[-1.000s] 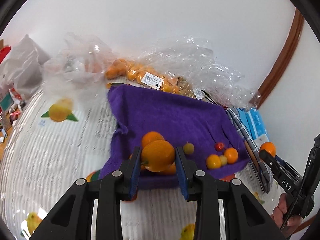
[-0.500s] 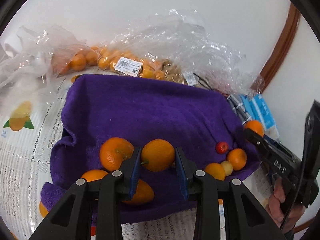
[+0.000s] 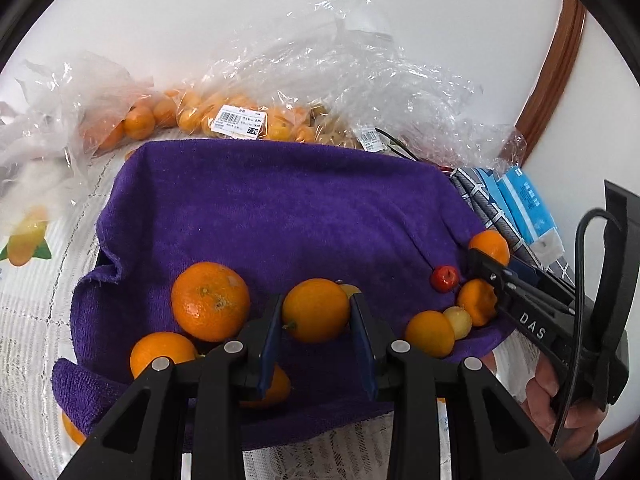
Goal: Organize fruits
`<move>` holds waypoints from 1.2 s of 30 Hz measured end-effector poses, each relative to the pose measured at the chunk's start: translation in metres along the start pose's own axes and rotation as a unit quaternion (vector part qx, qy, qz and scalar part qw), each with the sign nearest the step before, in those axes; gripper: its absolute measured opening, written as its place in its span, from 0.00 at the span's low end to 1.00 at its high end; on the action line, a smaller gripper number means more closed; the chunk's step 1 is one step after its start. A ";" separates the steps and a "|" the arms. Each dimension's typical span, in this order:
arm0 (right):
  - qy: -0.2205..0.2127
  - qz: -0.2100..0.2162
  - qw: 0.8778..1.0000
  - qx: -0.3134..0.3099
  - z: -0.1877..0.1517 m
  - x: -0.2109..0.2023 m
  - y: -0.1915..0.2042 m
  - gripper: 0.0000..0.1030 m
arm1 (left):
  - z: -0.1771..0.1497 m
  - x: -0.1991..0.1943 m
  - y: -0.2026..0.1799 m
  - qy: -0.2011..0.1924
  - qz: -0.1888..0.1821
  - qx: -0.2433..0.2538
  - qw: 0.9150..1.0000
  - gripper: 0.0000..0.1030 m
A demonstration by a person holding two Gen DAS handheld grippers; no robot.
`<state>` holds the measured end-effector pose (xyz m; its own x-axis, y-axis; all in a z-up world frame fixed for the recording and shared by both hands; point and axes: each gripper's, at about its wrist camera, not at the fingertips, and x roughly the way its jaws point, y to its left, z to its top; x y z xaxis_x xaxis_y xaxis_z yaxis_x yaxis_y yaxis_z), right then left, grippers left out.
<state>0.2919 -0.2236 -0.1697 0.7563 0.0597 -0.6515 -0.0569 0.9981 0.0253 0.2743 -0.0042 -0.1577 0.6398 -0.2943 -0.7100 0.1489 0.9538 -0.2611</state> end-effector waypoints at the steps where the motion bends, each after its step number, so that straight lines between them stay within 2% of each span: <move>1: 0.000 0.000 1.000 -0.003 -0.001 -0.001 0.001 0.41 | 0.000 0.000 0.000 0.001 -0.004 -0.002 1.000 0.31; 8: -0.020 -0.005 1.000 -0.001 0.001 -0.025 0.005 0.44 | 0.001 -0.015 -0.003 -0.011 0.019 0.010 1.000 0.34; 10: -0.018 0.000 1.000 0.010 0.004 -0.040 0.006 0.45 | 0.001 -0.032 -0.002 -0.022 0.031 0.008 0.999 0.47; 12: -0.012 0.013 1.000 0.015 0.004 -0.068 0.011 0.50 | -0.005 -0.053 0.000 -0.030 0.031 0.000 0.999 0.49; 13: -0.012 0.012 1.000 0.012 0.003 -0.079 0.013 0.52 | -0.008 -0.060 0.001 -0.031 0.030 -0.002 0.999 0.56; 15: -0.026 0.001 1.000 -0.001 -0.001 -0.112 0.021 0.54 | -0.015 -0.082 0.000 -0.037 0.036 -0.002 0.999 0.62; 17: -0.036 -0.008 0.999 -0.002 -0.007 -0.138 0.025 0.62 | -0.021 -0.099 -0.001 -0.045 0.048 -0.003 0.998 0.68; 19: -0.041 -0.003 0.999 0.004 -0.015 -0.162 0.027 0.62 | -0.029 -0.123 -0.004 -0.054 0.055 -0.004 0.997 0.77; 21: -0.033 0.011 0.999 0.013 -0.022 -0.182 0.026 0.62 | -0.034 -0.141 -0.009 -0.065 0.064 0.001 0.996 0.81; 25: -0.036 -0.002 0.999 0.030 -0.037 -0.211 0.025 0.62 | -0.048 -0.173 -0.019 -0.091 0.098 0.016 0.991 0.93; 27: -0.043 -0.015 0.999 0.027 -0.045 -0.227 0.025 0.63 | -0.054 -0.184 -0.023 -0.099 0.104 0.019 0.989 0.95; 29: -0.044 -0.017 0.999 0.021 -0.051 -0.238 0.026 0.74 | -0.061 -0.194 -0.026 -0.104 0.105 0.019 0.989 0.95; 34: -0.054 -0.022 0.998 0.014 -0.064 -0.265 0.030 0.89 | -0.071 -0.214 -0.036 -0.115 0.098 0.023 0.988 0.95; 36: -0.051 -0.023 0.998 0.022 -0.068 -0.271 0.029 0.89 | -0.073 -0.219 -0.040 -0.115 0.095 0.023 0.989 0.95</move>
<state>0.0409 -0.2123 -0.0436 0.8204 0.0123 -0.5716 0.0074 0.9995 0.0321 0.0736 0.0181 -0.0394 0.8134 -0.0930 -0.5743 0.0408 0.9938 -0.1033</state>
